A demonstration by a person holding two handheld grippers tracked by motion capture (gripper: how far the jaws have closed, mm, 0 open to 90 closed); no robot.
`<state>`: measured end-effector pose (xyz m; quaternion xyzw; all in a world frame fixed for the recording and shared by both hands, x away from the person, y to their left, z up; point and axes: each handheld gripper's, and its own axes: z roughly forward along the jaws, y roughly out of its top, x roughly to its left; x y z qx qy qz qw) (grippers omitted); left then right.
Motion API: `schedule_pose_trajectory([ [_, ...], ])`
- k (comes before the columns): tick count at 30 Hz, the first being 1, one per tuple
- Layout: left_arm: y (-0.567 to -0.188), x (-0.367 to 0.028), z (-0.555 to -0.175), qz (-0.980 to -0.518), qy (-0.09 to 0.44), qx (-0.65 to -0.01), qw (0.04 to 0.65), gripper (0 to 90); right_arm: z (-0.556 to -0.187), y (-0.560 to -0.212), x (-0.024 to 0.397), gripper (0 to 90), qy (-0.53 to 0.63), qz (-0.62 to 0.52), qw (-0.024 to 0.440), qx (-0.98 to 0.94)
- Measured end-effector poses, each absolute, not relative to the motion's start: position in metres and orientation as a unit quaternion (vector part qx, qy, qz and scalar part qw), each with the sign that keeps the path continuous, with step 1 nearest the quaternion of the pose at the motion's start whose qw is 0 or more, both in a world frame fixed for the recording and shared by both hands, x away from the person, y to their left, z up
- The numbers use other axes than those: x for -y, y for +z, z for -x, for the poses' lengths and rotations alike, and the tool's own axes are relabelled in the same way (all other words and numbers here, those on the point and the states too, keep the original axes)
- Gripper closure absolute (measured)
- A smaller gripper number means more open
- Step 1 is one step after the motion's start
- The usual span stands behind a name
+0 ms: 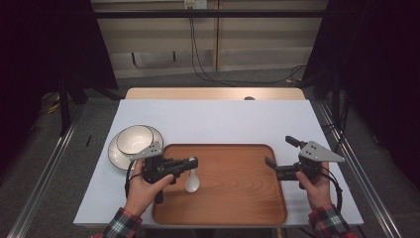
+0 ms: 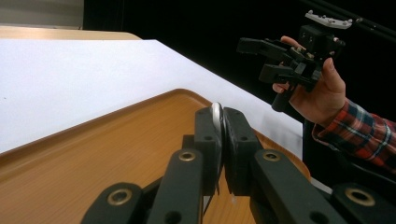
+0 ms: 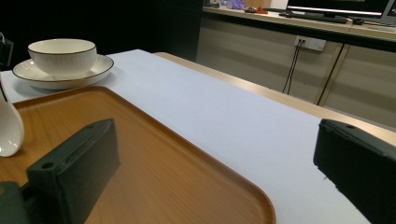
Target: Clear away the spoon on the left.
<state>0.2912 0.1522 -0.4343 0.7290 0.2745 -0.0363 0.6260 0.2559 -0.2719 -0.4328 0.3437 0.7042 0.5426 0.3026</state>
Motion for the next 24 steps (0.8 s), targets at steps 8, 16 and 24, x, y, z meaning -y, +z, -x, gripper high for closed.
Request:
schedule_pose_trajectory([
  [8, -0.436, -0.155, -0.294, -0.728, -0.034, -0.274, 0.628, 84.7, -0.256, -0.433, 0.272, 0.0, 0.543, -0.343, 0.303, -0.704],
  [16, -0.438, -0.157, -0.299, -0.733, -0.019, -0.271, 0.624, 83.2, -0.256, -0.433, 0.271, 0.0, 0.542, -0.343, 0.300, -0.706],
  [24, -0.442, -0.162, -0.306, -0.734, -0.007, -0.276, 0.621, 80.7, -0.256, -0.433, 0.271, 0.0, 0.542, -0.342, 0.300, -0.706],
])
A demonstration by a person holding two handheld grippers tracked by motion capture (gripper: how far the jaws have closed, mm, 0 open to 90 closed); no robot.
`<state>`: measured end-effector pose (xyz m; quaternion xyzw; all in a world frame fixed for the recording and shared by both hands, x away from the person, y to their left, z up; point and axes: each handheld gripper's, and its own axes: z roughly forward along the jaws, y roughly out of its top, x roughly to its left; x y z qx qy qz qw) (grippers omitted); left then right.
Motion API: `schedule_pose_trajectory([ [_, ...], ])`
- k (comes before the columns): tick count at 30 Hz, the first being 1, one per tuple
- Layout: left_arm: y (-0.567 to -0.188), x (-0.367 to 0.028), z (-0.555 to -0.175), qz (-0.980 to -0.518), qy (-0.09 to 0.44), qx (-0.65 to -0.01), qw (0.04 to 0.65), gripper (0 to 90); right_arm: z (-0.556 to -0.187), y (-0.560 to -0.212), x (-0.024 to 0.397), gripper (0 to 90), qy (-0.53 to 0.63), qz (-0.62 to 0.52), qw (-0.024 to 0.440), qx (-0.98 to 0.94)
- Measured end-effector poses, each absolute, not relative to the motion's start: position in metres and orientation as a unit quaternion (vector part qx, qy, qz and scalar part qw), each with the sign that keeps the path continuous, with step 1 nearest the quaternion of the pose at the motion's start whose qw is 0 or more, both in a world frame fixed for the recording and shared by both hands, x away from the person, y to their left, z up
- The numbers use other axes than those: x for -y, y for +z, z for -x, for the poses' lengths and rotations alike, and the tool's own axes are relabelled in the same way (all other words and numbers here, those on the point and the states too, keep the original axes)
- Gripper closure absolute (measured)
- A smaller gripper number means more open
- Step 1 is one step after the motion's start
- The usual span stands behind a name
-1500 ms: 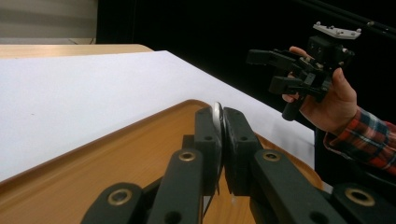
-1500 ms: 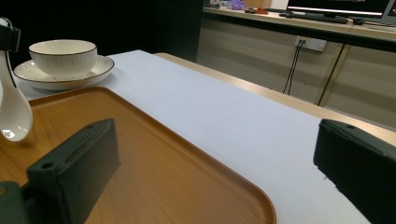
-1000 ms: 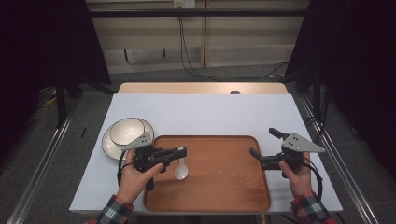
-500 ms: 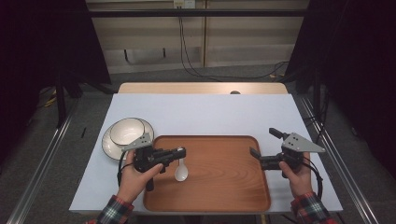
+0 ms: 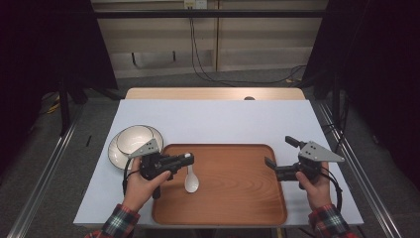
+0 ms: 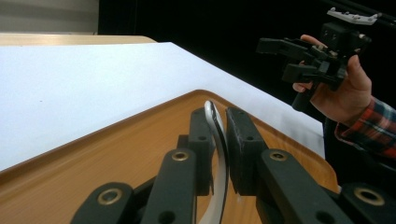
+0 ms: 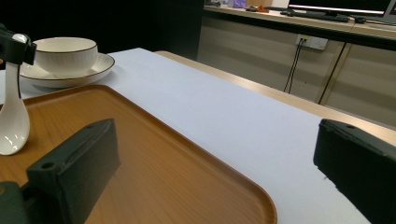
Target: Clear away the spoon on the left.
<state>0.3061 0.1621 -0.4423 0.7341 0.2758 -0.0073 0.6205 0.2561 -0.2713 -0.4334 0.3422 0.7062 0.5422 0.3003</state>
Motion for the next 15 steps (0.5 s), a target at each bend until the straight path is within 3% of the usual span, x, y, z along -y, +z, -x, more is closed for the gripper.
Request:
schedule_pose_trajectory([
  [15, -0.456, -0.164, -0.316, -0.748, 0.006, -0.281, 0.602, 74.8, -0.255, -0.433, 0.271, 0.0, 0.540, -0.344, 0.301, -0.707],
])
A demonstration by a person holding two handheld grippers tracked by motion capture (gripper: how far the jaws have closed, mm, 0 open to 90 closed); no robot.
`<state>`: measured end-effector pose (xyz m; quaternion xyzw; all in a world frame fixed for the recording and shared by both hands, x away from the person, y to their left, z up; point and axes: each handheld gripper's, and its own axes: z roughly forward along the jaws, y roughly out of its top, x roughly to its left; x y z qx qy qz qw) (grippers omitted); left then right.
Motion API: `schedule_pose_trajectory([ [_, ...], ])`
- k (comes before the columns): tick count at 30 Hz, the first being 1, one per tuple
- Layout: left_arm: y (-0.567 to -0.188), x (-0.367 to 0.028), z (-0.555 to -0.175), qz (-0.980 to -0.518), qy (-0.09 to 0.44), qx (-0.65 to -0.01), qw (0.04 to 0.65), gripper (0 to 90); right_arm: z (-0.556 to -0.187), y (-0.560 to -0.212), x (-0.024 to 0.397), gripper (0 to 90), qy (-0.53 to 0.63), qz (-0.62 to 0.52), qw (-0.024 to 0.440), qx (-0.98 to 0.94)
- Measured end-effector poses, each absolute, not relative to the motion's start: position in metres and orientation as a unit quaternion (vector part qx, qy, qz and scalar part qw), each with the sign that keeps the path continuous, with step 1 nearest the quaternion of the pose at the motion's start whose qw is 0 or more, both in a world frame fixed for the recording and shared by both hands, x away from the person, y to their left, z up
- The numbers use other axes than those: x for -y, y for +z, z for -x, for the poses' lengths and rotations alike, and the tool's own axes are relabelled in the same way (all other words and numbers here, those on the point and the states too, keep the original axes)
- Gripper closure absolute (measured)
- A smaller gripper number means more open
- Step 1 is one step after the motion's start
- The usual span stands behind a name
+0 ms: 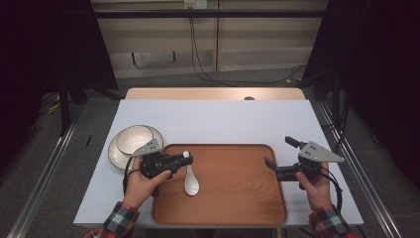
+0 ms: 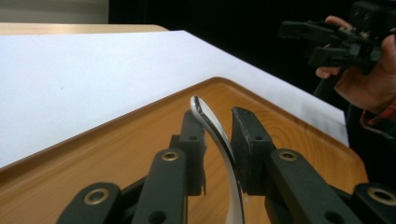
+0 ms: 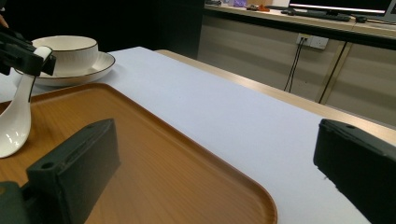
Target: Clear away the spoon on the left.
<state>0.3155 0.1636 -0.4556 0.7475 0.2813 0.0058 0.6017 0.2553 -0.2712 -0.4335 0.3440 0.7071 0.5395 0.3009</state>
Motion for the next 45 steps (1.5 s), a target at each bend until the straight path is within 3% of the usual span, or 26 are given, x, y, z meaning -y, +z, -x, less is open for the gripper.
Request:
schedule_pose_trajectory([
  [32, -0.467, -0.161, -0.327, -0.768, 0.053, -0.285, 0.572, 59.4, -0.256, -0.434, 0.271, 0.0, 0.539, -0.339, 0.297, -0.711],
  [45, -0.467, -0.164, -0.327, -0.767, 0.059, -0.291, 0.569, 58.4, -0.256, -0.434, 0.270, 0.0, 0.539, -0.336, 0.297, -0.713],
])
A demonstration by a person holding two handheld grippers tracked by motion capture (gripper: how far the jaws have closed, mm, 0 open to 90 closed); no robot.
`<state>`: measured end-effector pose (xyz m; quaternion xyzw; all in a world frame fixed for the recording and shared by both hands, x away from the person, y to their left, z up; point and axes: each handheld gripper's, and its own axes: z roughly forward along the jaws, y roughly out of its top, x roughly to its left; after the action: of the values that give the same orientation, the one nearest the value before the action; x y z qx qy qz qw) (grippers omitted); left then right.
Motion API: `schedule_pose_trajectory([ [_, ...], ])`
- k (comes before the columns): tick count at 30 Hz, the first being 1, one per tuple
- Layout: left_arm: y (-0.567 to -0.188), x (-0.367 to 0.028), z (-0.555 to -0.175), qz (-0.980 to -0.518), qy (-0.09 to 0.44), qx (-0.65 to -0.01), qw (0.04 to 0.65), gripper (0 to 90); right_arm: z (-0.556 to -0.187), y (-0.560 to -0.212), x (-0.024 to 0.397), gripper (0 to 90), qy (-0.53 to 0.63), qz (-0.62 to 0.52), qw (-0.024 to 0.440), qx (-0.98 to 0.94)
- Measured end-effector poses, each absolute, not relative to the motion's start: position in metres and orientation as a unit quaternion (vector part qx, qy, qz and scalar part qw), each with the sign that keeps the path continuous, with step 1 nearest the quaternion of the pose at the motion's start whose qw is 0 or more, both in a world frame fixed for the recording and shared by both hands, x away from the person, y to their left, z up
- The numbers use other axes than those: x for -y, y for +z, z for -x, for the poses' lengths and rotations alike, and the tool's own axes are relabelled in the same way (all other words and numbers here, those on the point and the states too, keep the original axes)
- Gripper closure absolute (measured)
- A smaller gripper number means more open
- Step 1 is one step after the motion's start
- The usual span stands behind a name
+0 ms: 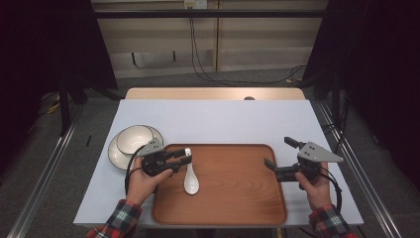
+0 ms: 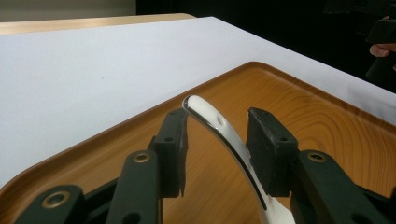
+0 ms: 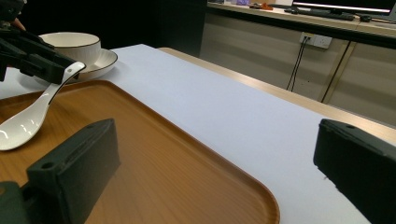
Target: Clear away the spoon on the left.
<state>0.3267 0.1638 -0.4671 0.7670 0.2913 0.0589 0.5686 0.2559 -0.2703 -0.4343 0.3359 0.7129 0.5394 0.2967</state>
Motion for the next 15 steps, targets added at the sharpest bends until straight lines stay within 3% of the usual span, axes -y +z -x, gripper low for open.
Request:
schedule_pose_trajectory([
  [15, -0.4655, -0.1656, -0.3253, -0.768, 0.072, -0.296, 0.564, 53.8, -0.2559, -0.4345, 0.2695, 0.0, 0.538, -0.336, 0.297, -0.713],
])
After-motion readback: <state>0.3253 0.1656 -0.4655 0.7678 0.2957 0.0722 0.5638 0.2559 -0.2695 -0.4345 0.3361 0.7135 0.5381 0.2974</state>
